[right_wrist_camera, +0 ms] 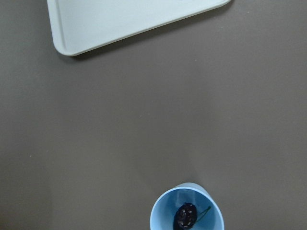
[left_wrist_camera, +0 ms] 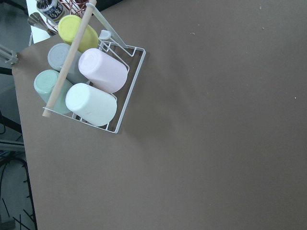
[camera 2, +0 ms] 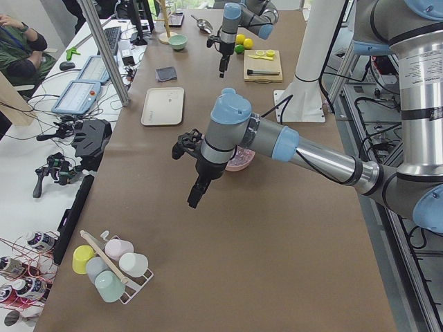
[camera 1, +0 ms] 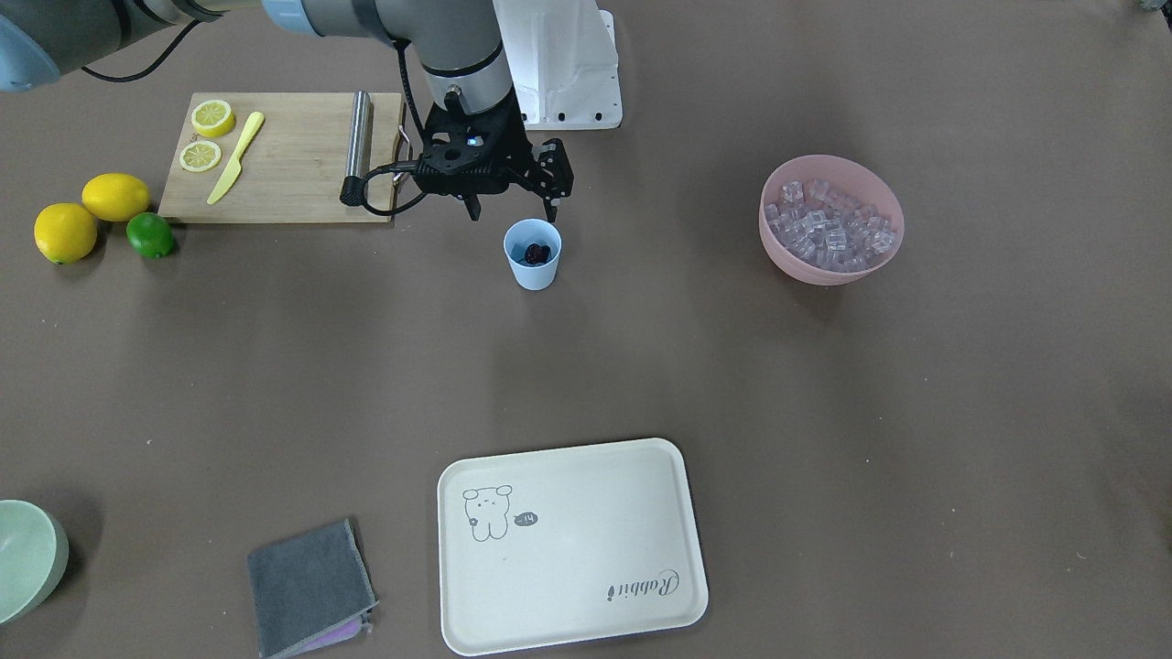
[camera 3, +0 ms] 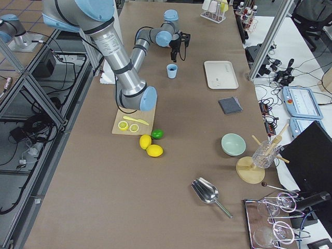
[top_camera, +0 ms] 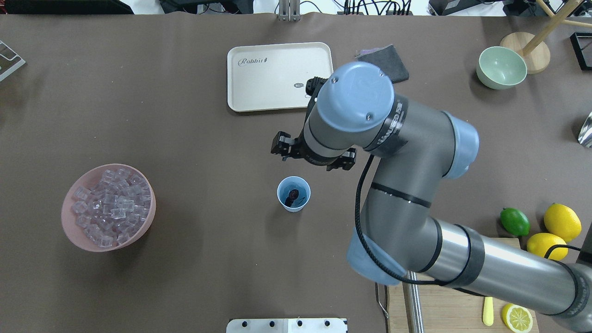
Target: Put ice and cherries in cup
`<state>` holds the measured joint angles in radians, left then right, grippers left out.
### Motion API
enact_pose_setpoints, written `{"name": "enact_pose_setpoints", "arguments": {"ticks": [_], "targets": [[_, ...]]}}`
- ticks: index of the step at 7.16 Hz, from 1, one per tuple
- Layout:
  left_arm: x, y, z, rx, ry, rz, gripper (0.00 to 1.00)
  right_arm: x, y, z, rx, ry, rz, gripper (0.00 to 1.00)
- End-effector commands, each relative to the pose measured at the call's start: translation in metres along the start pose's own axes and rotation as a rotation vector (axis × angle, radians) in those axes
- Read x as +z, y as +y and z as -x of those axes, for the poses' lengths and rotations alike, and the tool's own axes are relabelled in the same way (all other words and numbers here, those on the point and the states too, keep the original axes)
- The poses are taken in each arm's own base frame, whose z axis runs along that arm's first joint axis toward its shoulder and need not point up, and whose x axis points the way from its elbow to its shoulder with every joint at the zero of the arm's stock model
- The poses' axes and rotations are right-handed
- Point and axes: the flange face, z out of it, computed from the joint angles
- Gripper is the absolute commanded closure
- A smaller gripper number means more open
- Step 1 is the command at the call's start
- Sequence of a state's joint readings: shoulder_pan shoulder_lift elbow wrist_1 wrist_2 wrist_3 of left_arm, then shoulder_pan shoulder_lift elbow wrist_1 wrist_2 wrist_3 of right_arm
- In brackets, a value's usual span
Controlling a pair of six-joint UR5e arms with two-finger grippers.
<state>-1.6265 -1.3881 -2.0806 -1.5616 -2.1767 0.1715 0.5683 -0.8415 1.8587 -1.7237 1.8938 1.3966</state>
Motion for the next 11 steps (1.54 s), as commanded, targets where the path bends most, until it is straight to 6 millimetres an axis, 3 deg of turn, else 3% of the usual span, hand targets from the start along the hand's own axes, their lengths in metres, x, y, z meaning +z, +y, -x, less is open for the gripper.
{"name": "enact_pose_setpoints", "arguments": {"ticks": [1,2,3,5,6,7,8,9,10,11], "targets": [[0.051,0.035,0.028,-0.087,0.04,0.116,0.01,-0.048,-0.087,-0.071,-0.018,0.077,0.034,0.0],[0.077,0.063,0.032,-0.167,0.211,0.138,0.01,-0.071,-0.12,-0.139,-0.075,0.104,0.007,0.0],[0.094,0.077,0.04,-0.225,0.258,0.172,0.01,-0.09,-0.154,-0.21,-0.16,0.149,-0.023,0.0],[0.105,0.084,0.044,-0.445,0.233,0.302,0.01,-0.121,-0.199,-0.32,-0.275,0.242,0.007,0.0],[0.101,0.093,0.046,-0.444,0.198,0.302,0.01,-0.136,-0.212,-0.388,-0.279,0.286,0.036,0.0],[0.104,0.099,0.047,-0.453,0.198,0.311,0.01,-0.148,-0.21,-0.487,-0.282,0.288,0.083,0.0],[0.104,0.099,0.047,-0.455,0.2,0.31,0.01,-0.153,-0.205,-0.564,-0.328,0.298,0.135,0.0],[0.104,0.099,0.047,-0.455,0.2,0.31,0.01,-0.153,-0.207,-0.627,-0.345,0.298,0.183,0.0],[0.104,0.099,0.047,-0.456,0.199,0.309,0.01,-0.146,-0.194,-0.666,-0.312,0.303,0.221,0.0],[0.103,0.098,0.047,-0.455,0.199,0.308,0.01,-0.131,-0.161,-0.704,-0.235,0.297,0.272,0.0]]}}
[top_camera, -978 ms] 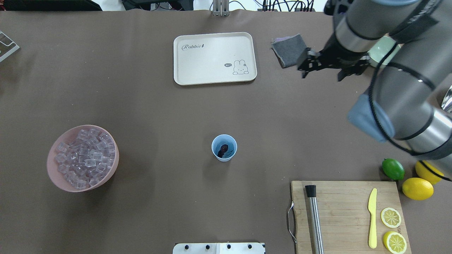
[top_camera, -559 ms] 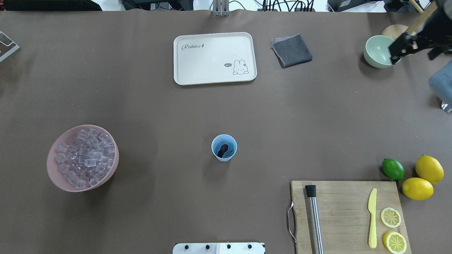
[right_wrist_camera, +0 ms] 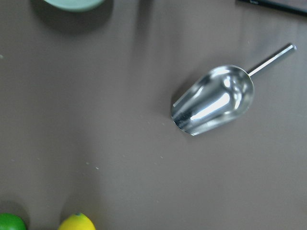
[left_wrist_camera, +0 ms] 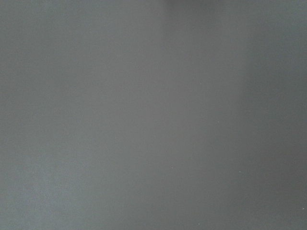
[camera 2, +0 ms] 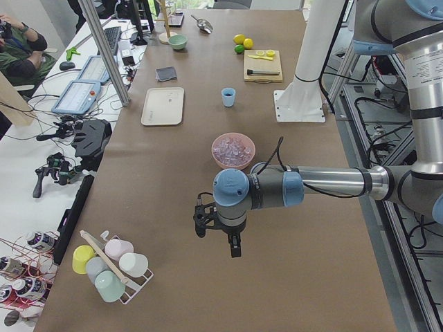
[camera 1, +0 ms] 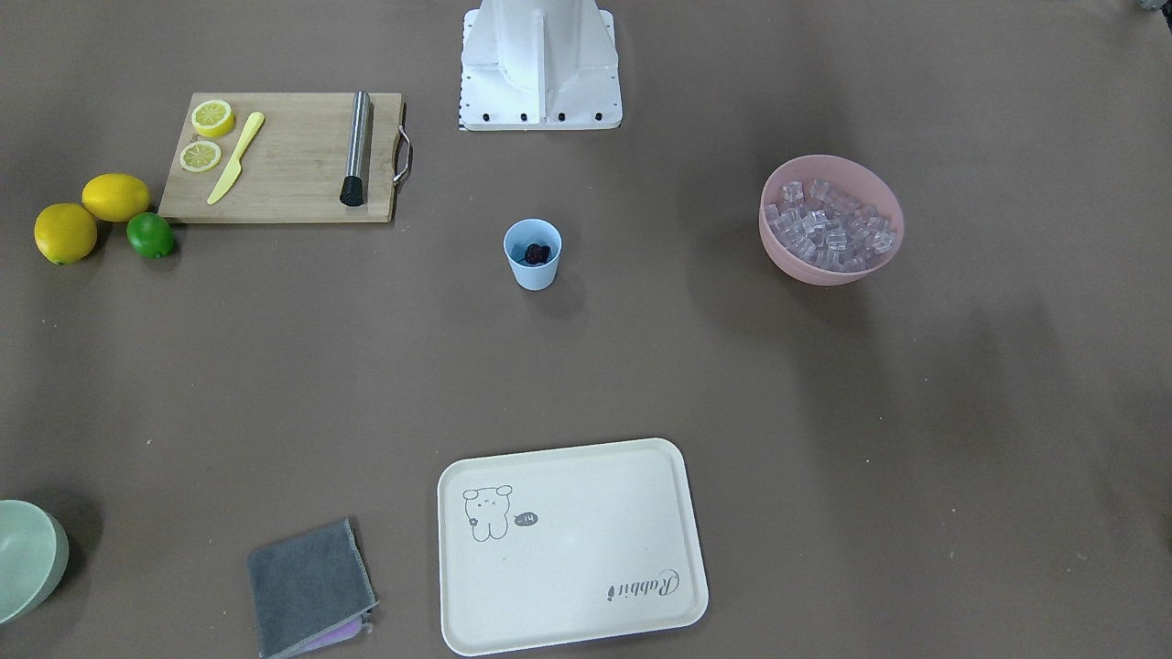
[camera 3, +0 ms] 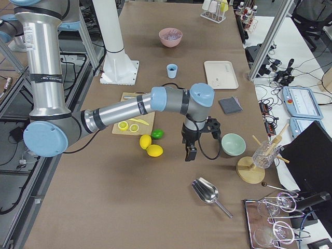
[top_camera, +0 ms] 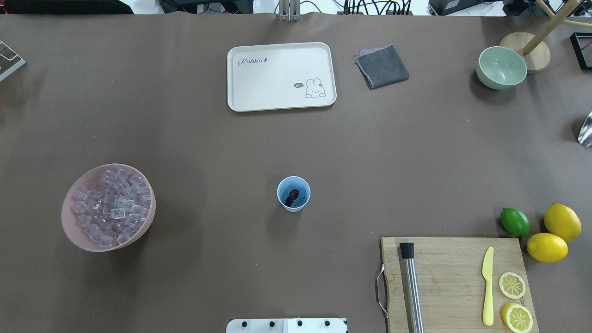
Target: Put ice and cherries in cup
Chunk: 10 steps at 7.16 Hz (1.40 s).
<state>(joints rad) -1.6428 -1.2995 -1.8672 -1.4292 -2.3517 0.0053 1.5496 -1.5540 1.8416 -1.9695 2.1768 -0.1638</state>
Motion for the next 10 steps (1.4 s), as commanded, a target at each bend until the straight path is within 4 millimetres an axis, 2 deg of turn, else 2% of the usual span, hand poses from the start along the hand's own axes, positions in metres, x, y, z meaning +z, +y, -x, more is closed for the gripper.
{"name": "enact_pose_setpoints", "arguments": {"ticks": [1,2,5,8,9,10], "targets": [[0.0,0.0,0.0,0.0,0.0,-0.001,0.01,0.04,0.046,-0.036,0.067,-0.02,0.077,0.0],[-0.001,0.0,0.0,0.003,0.0,-0.002,0.01,0.057,0.058,-0.046,0.091,-0.033,0.111,0.0],[0.0,0.0,0.0,0.003,0.0,-0.001,0.01,0.043,0.058,-0.05,0.095,-0.032,0.077,0.0],[-0.002,0.0,-0.002,0.018,0.0,-0.013,0.01,0.033,0.047,-0.046,0.082,-0.017,0.058,0.0],[-0.002,-0.001,-0.002,0.02,0.0,-0.015,0.01,0.036,0.051,-0.048,0.086,-0.02,0.064,0.0],[-0.003,-0.002,-0.003,0.035,0.0,-0.03,0.01,0.036,0.047,-0.049,0.06,-0.012,0.028,0.0]]}}
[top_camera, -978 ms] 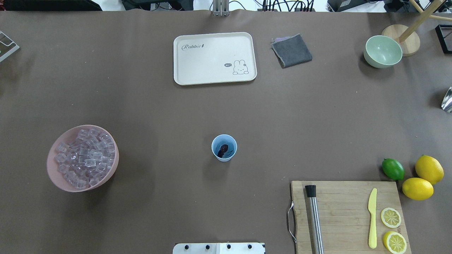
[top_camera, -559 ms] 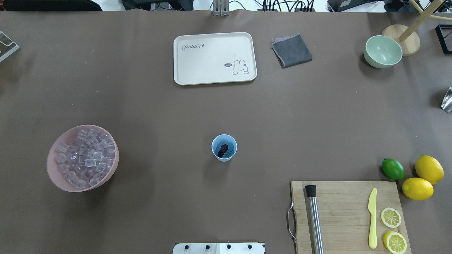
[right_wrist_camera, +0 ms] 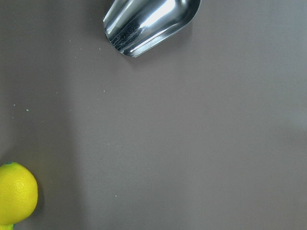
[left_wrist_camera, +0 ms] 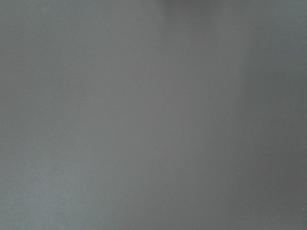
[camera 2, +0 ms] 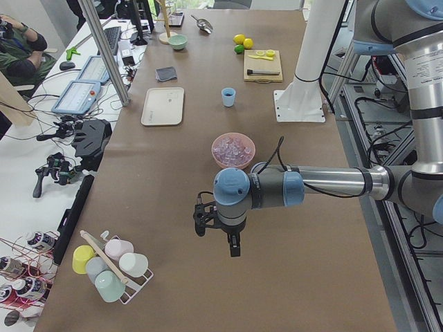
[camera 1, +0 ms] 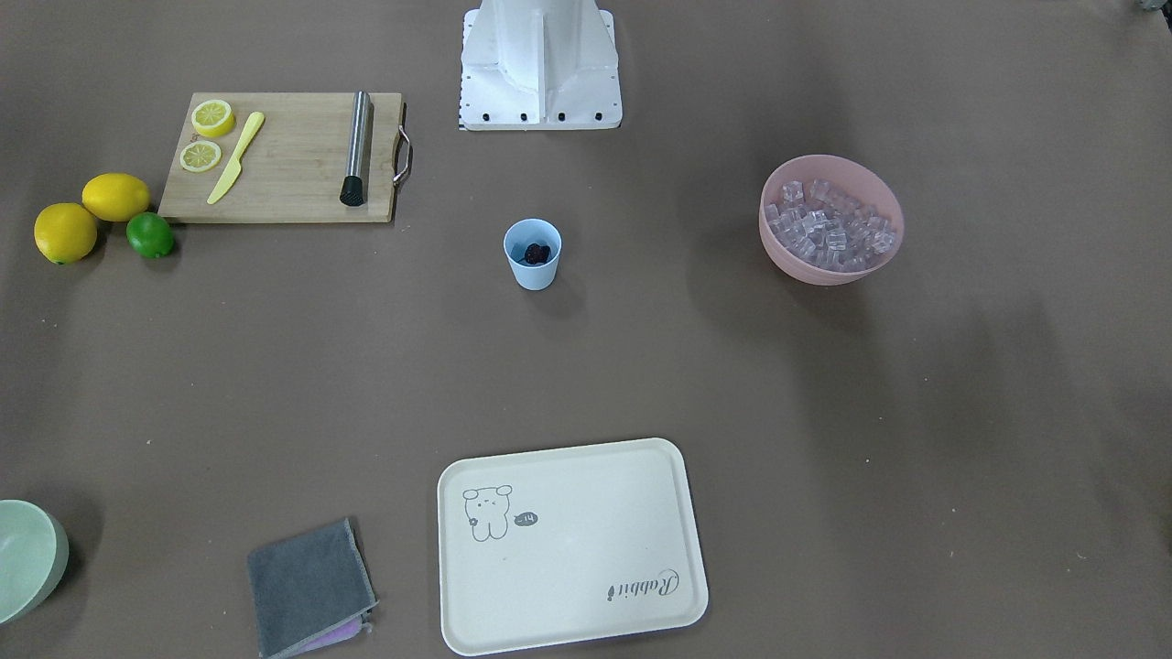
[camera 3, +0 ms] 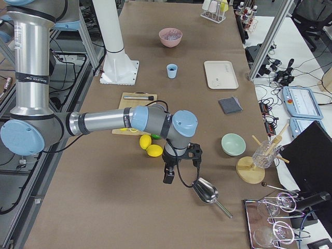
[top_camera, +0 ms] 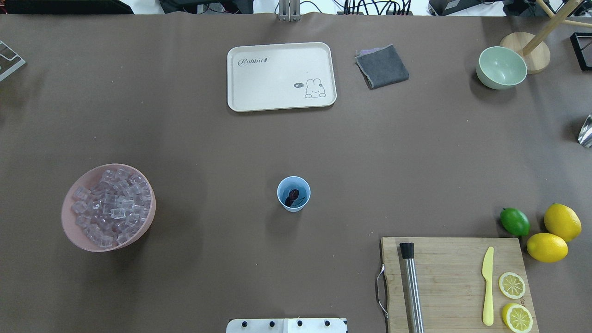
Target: Put ice and cherries in cup
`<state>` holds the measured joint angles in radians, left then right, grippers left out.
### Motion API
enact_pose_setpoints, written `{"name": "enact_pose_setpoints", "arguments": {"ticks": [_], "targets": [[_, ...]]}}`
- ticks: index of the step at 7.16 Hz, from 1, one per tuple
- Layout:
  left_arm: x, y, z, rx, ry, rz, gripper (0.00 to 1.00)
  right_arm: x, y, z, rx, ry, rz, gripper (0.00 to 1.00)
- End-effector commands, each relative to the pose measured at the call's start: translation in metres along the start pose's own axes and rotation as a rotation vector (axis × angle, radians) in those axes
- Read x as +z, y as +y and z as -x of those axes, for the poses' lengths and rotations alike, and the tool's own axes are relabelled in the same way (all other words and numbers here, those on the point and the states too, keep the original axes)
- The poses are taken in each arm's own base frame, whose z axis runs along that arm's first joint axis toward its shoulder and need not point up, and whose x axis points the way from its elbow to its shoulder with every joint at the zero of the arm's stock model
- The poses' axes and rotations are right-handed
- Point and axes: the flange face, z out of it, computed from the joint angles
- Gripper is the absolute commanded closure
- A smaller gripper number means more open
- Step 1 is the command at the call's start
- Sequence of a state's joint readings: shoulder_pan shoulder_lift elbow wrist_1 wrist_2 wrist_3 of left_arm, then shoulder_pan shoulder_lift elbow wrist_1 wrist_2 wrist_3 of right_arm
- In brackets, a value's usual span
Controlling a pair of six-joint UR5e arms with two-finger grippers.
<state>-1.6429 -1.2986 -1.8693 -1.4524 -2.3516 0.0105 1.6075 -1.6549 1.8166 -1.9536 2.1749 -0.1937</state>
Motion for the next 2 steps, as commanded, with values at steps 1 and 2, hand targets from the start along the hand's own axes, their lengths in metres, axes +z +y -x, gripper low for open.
{"name": "enact_pose_setpoints", "arguments": {"ticks": [1,2], "targets": [[0.0002,-0.0014,0.0004,0.015,-0.002,-0.015,0.01,-0.0008,-0.0033,0.0001,-0.035,0.008,-0.049,0.0],[0.0002,-0.0014,0.0004,0.015,-0.002,-0.015,0.01,-0.0034,-0.0047,0.0018,-0.038,0.007,-0.055,0.0]]}}
